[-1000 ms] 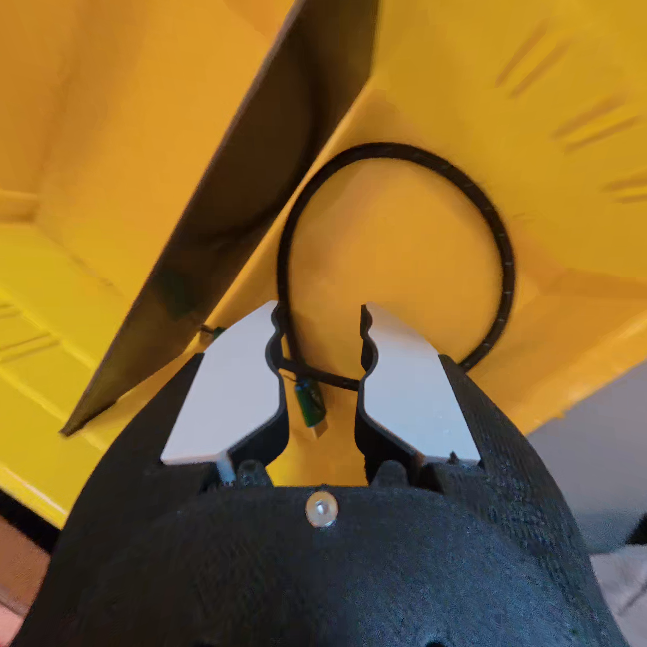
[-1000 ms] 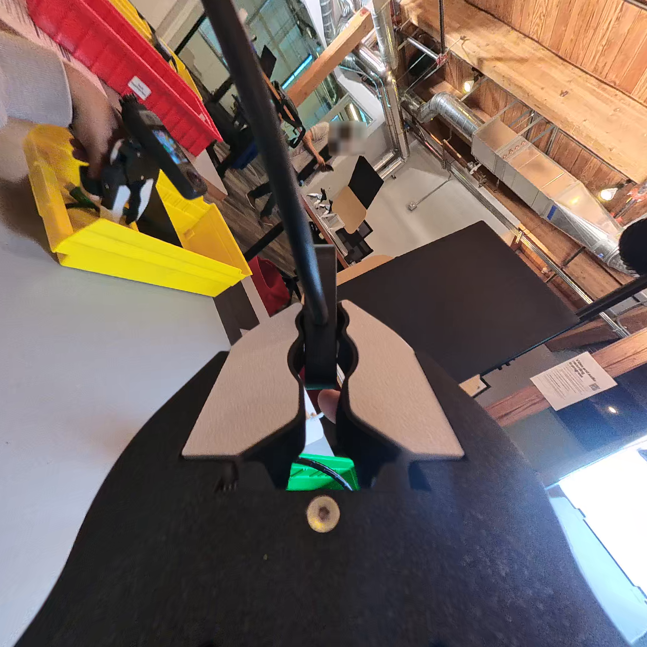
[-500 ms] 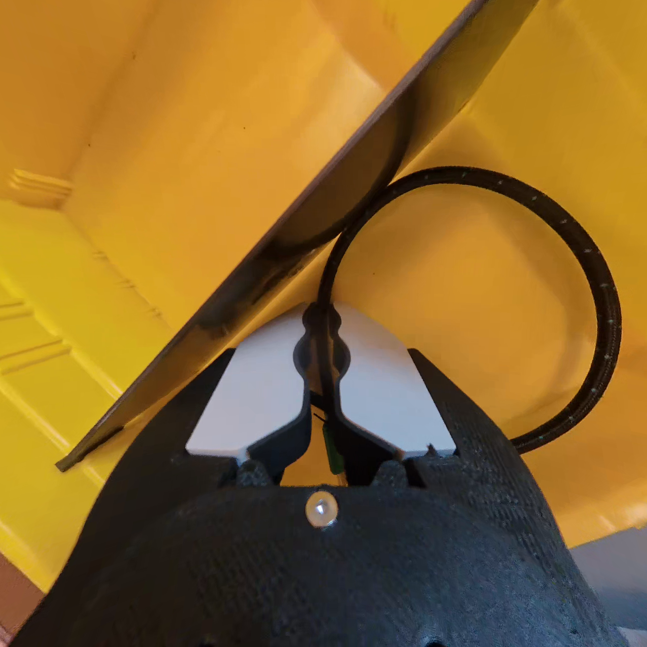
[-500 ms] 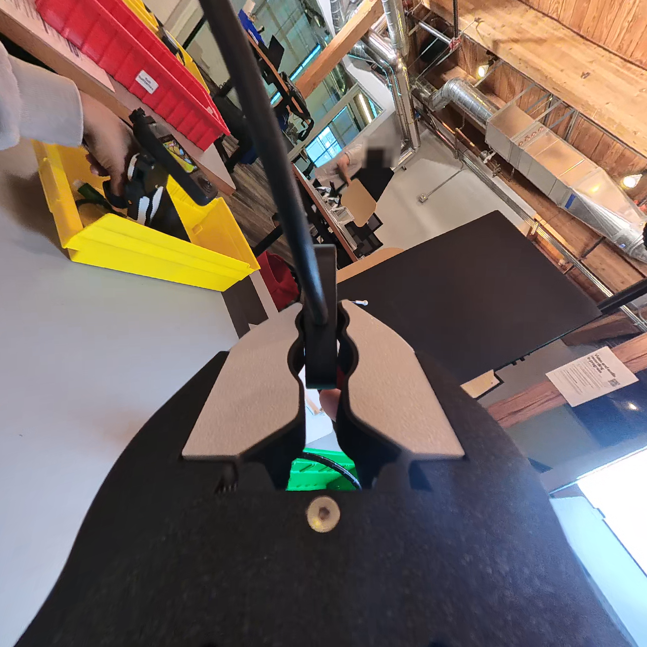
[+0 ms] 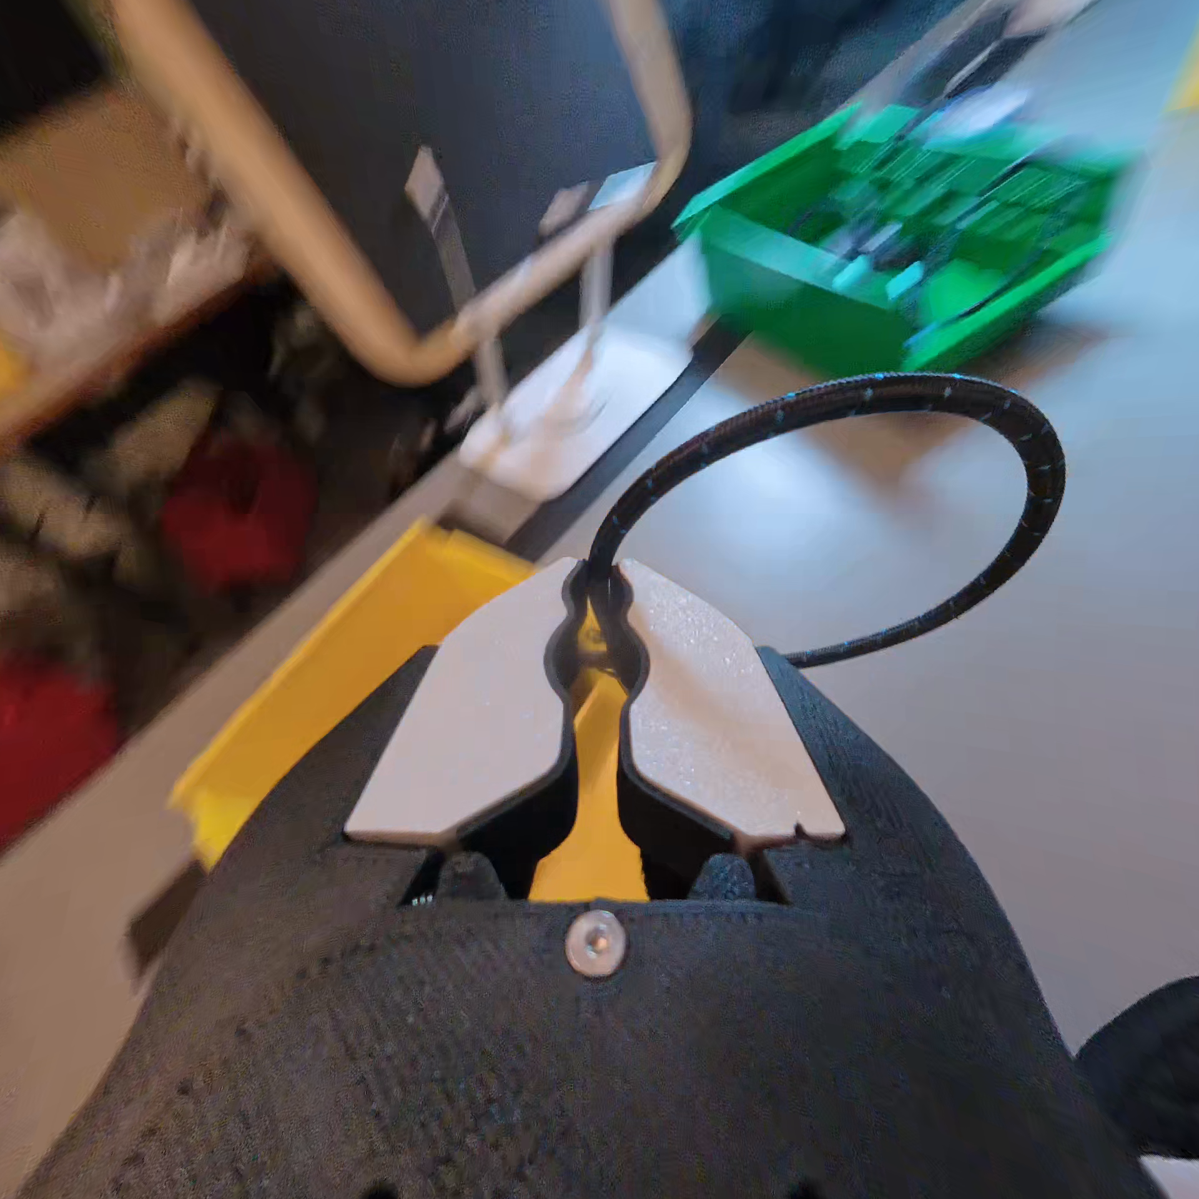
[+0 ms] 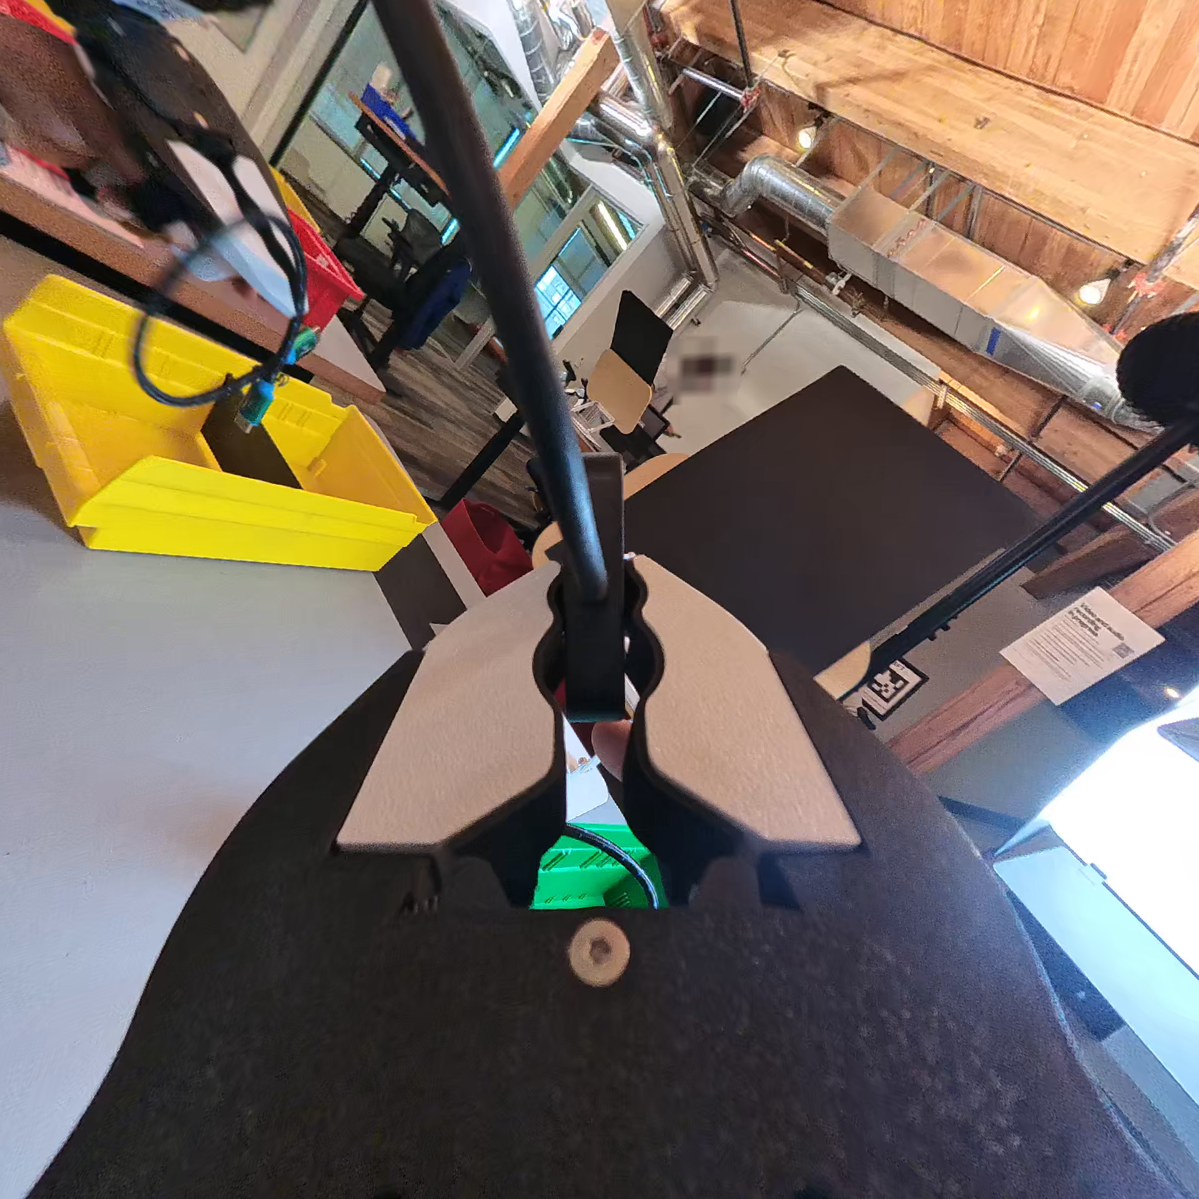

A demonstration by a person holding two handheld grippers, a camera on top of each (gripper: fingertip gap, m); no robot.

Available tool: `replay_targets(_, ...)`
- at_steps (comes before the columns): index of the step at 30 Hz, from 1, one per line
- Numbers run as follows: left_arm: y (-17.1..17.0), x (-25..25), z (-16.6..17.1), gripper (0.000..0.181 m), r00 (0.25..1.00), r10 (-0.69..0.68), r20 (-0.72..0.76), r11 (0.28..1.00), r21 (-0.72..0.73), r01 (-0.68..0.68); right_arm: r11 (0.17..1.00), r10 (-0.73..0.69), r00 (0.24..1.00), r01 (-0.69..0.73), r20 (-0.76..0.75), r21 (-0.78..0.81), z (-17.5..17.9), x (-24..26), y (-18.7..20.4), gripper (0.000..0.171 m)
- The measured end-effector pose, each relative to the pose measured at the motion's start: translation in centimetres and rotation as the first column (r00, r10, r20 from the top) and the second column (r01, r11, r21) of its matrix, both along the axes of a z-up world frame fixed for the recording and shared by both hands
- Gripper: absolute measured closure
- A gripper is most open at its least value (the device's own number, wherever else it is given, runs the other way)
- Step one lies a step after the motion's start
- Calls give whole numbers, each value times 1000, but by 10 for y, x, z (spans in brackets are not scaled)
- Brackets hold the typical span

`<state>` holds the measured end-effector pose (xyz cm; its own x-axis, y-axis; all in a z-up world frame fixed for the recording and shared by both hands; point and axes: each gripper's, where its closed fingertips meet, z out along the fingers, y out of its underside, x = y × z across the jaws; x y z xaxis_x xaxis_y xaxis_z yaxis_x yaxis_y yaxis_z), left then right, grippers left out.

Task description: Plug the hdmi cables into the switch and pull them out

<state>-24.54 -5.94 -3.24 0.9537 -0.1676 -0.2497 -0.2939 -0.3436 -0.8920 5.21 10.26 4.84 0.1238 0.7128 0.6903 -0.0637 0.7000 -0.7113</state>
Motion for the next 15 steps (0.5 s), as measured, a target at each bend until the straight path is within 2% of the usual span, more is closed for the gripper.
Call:
replay_targets(2, 2, 56, 31, 175, 969, -246, -3, 959, 146, 244, 1000, -5, 1000, 5, -12, -14, 3, 4, 4, 157)
replay_targets(3, 1, 86, 39, 175, 923, -384, -36, 902, 198, 384, 1000, -7, 1000, 6, -16, -21, 4, 5, 6, 157)
replay_targets(5, -6, 147, 39, 175, 756, -644, -117, 719, 244, 650, 999, -10, 1000, 10, -22, -33, 5, 7, 9, 157)
replay_targets(7, -5, 194, 29, 175, 597, -800, -59, 570, 233, 788, 999, -11, 1000, 10, -23, -43, 4, 7, 11, 157)
replay_targets(9, 5, 230, 6, 175, 478, -878, 14, 472, 180, 863, 999, -14, 1000, 13, -20, -44, 3, 7, 13, 157)
replay_targets(10, 11, 244, -9, 175, 441, -897, 44, 442, 139, 886, 999, -18, 1000, 18, -16, -42, 3, 6, 14, 157)
replay_targets(13, 33, 270, -47, 175, 384, -910, 159, 402, 99, 910, 999, -31, 999, 30, -10, -37, 1, 6, 17, 157)
replay_targets(15, 49, 270, -71, 175, 395, -886, 244, 424, 81, 902, 999, -32, 999, 32, -12, -44, 1, 7, 19, 157)
